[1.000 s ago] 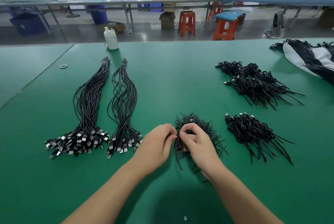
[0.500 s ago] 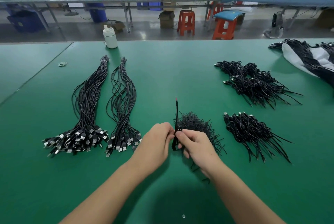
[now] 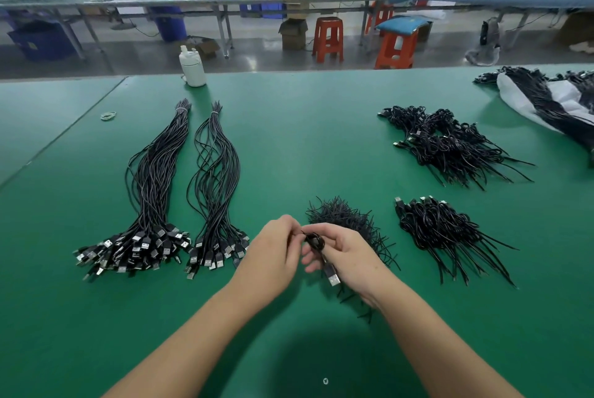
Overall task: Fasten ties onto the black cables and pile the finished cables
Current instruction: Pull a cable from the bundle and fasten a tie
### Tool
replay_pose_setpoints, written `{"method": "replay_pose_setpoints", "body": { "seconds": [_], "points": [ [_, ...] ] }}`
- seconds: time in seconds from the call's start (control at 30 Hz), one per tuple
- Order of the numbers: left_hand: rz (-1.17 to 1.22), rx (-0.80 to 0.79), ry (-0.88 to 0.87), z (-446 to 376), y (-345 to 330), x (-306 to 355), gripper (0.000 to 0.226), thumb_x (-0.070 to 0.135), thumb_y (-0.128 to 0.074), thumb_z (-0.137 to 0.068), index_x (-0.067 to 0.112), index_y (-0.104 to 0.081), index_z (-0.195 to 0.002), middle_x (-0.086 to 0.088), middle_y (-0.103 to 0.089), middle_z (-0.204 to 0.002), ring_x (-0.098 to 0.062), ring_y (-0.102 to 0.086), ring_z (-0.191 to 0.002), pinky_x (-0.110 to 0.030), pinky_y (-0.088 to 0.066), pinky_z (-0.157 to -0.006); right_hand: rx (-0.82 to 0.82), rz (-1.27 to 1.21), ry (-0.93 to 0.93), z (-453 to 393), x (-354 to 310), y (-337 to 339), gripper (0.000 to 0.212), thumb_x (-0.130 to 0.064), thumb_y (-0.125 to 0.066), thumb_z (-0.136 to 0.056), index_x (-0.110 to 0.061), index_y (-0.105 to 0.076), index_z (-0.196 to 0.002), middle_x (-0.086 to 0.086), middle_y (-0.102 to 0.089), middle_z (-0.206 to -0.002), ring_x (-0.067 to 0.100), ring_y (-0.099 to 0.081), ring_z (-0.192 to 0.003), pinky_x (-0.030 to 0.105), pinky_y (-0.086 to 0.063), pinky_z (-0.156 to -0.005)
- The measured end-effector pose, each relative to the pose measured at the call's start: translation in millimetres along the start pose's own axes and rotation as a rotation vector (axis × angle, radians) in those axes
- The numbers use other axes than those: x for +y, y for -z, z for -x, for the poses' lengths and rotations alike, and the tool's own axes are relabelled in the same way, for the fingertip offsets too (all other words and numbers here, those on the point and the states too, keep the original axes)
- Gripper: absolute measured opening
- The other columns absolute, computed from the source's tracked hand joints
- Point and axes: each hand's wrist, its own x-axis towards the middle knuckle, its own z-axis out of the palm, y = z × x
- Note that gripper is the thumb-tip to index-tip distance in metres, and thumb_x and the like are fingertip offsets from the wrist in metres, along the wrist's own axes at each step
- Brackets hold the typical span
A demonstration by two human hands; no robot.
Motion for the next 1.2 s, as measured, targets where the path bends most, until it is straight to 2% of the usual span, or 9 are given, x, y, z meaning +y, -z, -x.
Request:
{"method": "replay_pose_setpoints", "body": {
  "seconds": [0.13,0.27,0.5,0.6,0.73,0.87,0.97,1.07,1.2],
  "points": [
    [0.112,-0.033,0.115,-3.0,3.8,-1.4,0.018,0.019,-0.059,-0.097,0.031,-0.053,-0.085,0.012,-0.059,-0.075,0.003,-0.053,-0.071,-0.01,-0.037,-0.063,-0.034,-0.013,0.045,0.6,-3.4,1.3,0.021,0.01,-0.047,-0.098,0.004,-0.065,-0.107,0.016,-0.065,-0.081,0.016,-0.064,-0.067,0.027,-0.056,-0.065],
    [0.163,-0.062,0.124,-2.3,7.3,-2.4,0.018,0.019,-0.061,-0.096,0.032,-0.055,-0.085,0.01,-0.06,-0.074,0.002,-0.052,-0.069,-0.012,-0.04,-0.066,-0.017,0.193,0.107,1.6,-4.3,5.1,0.024,-0.002,-0.052,-0.1,-0.007,-0.066,-0.081,0.006,-0.064,-0.069,0.015,-0.059,-0.058,0.027,-0.053,-0.061],
    [0.0,0.01,-0.137,-0.1,5.1,-4.9,0.014,0.009,-0.059,-0.095,0.022,-0.055,-0.092,0.008,-0.055,-0.083,-0.005,-0.047,-0.077,-0.017,-0.037,-0.072,0.007,0.498,0.123,0.2,0.0,8.4,0.043,-0.024,-0.044,-0.105,-0.019,-0.052,-0.063,-0.005,-0.055,-0.051,0.009,-0.045,-0.045,0.026,-0.041,-0.053],
    [-0.132,0.066,-0.35,-0.4,2.1,-9.1,0.007,0.006,-0.059,-0.093,0.013,-0.057,-0.092,0.003,-0.054,-0.084,-0.015,-0.046,-0.078,-0.027,-0.041,-0.071,-0.029,0.414,0.075,-1.0,-0.8,11.7,0.04,-0.023,-0.044,-0.105,-0.021,-0.052,-0.066,-0.012,-0.041,-0.048,0.007,-0.034,-0.046,0.024,-0.031,-0.05],
    [-0.285,0.12,-0.568,-1.1,-3.5,-16.2,0.025,-0.01,-0.067,-0.08,0.009,-0.061,-0.095,-0.002,-0.057,-0.084,-0.023,-0.048,-0.074,-0.034,-0.044,-0.067,-0.16,0.231,-0.017,0.0,-4.0,21.8,0.033,-0.024,-0.044,-0.107,-0.01,-0.066,-0.086,-0.01,-0.03,-0.05,0.007,-0.027,-0.044,0.018,-0.026,-0.046],
    [-0.345,0.18,-0.736,0.2,-9.8,-16.7,0.017,-0.002,-0.046,-0.097,0.007,-0.057,-0.105,-0.007,-0.059,-0.086,-0.028,-0.05,-0.076,-0.037,-0.046,-0.07,-0.255,0.125,-0.075,-0.6,-4.1,31.6,0.026,-0.021,-0.044,-0.106,-0.004,-0.061,-0.096,-0.008,-0.024,-0.051,0.008,-0.02,-0.043,0.02,-0.019,-0.043],
    [-0.355,0.22,-0.745,-0.9,-17.5,-18.4,0.014,0.002,-0.046,-0.099,0.008,-0.056,-0.108,-0.007,-0.06,-0.088,-0.028,-0.052,-0.077,-0.037,-0.047,-0.07,-0.258,0.143,-0.096,-0.6,-3.4,36.6,0.03,-0.026,-0.048,-0.105,-0.002,-0.064,-0.095,-0.007,-0.024,-0.053,0.01,-0.021,-0.045,0.024,-0.017,-0.046],
    [-0.317,0.238,-0.696,-4.6,-28.8,-32.0,0.008,0.009,-0.057,-0.098,0.009,-0.059,-0.107,-0.005,-0.061,-0.094,-0.025,-0.053,-0.081,-0.033,-0.046,-0.074,-0.159,0.356,-0.073,0.1,-8.0,39.7,0.035,-0.034,-0.052,-0.102,-0.016,-0.069,-0.077,-0.007,-0.038,-0.052,0.01,-0.032,-0.048,0.024,-0.024,-0.048],
    [-0.336,0.173,-0.434,-4.4,-40.7,-74.6,0.023,0.025,-0.05,-0.1,0.008,-0.06,-0.113,-0.004,-0.061,-0.107,-0.021,-0.057,-0.095,-0.032,-0.047,-0.085,0.021,0.745,-0.066,-4.9,-19.7,67.3,0.035,-0.042,-0.054,-0.098,-0.022,-0.074,-0.078,-0.007,-0.057,-0.057,0.006,-0.039,-0.045,0.02,-0.034,-0.046]
  ]
}}
